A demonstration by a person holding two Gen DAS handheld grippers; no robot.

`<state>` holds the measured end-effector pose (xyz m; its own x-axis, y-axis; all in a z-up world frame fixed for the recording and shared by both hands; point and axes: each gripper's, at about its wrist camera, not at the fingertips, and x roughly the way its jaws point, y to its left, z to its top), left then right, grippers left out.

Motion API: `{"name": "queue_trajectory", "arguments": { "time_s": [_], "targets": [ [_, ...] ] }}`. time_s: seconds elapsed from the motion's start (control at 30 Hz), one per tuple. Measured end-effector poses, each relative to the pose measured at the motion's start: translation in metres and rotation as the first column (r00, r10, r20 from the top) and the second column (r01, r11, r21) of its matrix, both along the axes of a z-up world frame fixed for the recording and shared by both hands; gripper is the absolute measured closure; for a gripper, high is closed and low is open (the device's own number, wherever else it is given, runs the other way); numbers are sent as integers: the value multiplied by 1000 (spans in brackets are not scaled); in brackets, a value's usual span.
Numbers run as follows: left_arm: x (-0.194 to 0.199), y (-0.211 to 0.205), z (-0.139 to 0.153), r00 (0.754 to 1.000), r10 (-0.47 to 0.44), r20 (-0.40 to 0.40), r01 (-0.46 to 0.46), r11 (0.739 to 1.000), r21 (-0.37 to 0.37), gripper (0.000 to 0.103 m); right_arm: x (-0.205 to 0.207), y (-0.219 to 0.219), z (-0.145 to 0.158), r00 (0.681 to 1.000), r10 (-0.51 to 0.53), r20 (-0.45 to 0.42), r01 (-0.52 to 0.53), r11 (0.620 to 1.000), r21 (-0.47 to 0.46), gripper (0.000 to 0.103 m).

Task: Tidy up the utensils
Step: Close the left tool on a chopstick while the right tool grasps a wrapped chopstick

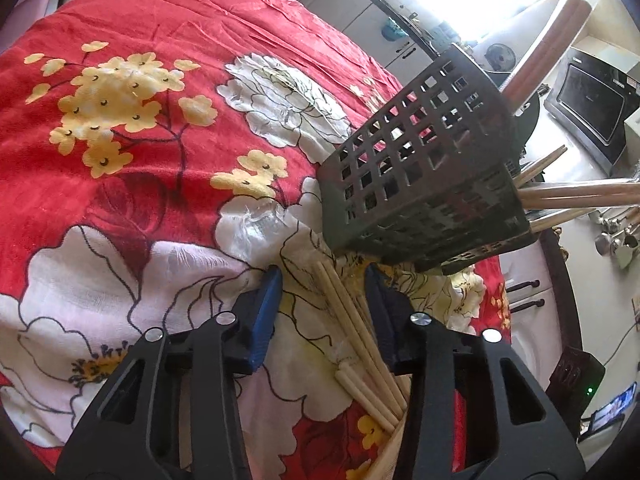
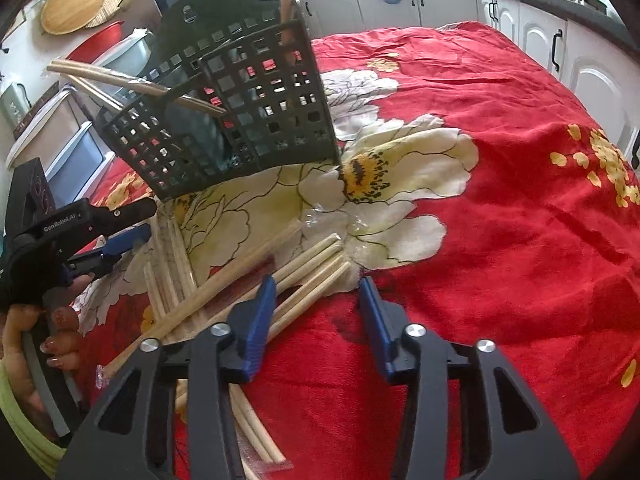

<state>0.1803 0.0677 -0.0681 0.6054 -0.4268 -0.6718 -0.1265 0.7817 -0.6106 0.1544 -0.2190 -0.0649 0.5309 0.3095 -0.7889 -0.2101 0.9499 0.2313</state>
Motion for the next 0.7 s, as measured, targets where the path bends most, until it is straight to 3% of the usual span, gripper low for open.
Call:
{"name": "queue_trajectory", "arguments": {
  "time_s": [0.17,0.57,0.7],
  "targets": [
    [3,3,-1,1000,-1,-3,1,1000,1,74,2,-6,-2,1000,-21,-6,21,1000,5,78],
    [4,3,-2,1000,-1,-9,1,1000,10,79,7,-19,-3,998,-53,-33,56,996,77,88],
    [3,2,-3,999,7,-32,-8,1000,-28,80,8,-20,-3,998,-59,-38,62,994,91,88]
  ]
}}
